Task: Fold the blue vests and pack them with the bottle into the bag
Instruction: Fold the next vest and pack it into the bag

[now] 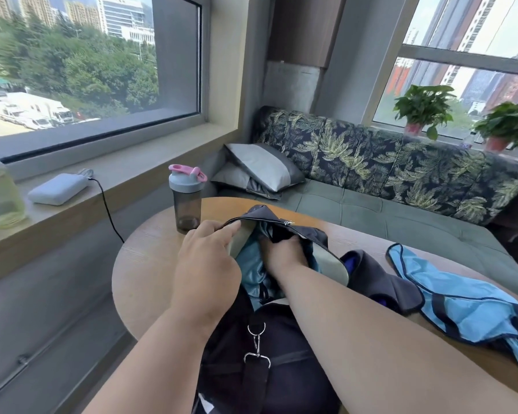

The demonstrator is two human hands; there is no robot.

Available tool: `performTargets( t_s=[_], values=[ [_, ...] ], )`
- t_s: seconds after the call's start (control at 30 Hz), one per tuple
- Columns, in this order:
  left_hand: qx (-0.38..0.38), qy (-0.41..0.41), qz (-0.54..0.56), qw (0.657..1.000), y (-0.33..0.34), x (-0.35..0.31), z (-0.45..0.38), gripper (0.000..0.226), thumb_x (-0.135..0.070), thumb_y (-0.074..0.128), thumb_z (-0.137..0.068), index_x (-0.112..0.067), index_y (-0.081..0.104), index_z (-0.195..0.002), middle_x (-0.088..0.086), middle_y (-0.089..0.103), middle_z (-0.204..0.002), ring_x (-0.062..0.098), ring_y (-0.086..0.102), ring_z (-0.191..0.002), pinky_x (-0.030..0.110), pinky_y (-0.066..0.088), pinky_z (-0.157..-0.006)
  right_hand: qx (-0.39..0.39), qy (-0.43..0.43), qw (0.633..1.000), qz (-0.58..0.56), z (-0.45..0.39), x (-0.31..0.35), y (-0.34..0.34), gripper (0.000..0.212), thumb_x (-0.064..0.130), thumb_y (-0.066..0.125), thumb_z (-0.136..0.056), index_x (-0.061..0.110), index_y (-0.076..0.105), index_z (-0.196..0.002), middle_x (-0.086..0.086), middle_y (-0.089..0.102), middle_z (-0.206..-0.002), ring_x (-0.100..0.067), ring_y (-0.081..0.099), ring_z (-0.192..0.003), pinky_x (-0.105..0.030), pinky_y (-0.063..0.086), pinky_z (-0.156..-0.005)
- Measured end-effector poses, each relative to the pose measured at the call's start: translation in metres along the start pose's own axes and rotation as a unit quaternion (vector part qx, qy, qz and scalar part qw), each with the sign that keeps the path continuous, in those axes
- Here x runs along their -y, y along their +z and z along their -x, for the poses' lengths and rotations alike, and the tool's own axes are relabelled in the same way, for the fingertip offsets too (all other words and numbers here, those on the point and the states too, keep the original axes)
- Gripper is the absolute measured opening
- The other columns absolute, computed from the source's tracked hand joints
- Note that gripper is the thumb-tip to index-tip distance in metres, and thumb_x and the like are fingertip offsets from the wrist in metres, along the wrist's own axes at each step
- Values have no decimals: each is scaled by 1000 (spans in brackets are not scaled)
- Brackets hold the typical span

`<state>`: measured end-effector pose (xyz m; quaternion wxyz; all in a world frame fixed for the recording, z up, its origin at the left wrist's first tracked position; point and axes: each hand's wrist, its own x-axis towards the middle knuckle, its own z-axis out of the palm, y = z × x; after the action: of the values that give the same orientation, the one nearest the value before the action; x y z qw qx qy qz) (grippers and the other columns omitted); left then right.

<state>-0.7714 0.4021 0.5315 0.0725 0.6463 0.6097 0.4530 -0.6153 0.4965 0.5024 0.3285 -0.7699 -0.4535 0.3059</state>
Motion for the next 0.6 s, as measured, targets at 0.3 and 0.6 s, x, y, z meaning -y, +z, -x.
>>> performTargets(
  t_s=[0.3, 0.6],
  values=[
    [5, 3, -11, 1000, -3, -1, 3, 56, 1, 60, -95, -29, 66, -142, -15, 61, -121, 19, 56, -110, 33, 49, -94, -101, -462, 817, 329, 15, -9, 13, 22, 28, 73, -81, 23, 71, -102, -7, 66, -106, -37, 62, -103, -42, 43, -81],
    [25, -4, -37, 999, -10, -3, 7, 58, -1, 58, -93, -26, 65, -144, -12, 61, -124, 19, 52, -115, 35, 48, -101, 84, -202, 930, 294, 16, -15, -23, 81, 60, 58, -93, 35, 24, -162, -11, 24, -167, -39, 25, -152, -51, 25, -124]
  ],
)
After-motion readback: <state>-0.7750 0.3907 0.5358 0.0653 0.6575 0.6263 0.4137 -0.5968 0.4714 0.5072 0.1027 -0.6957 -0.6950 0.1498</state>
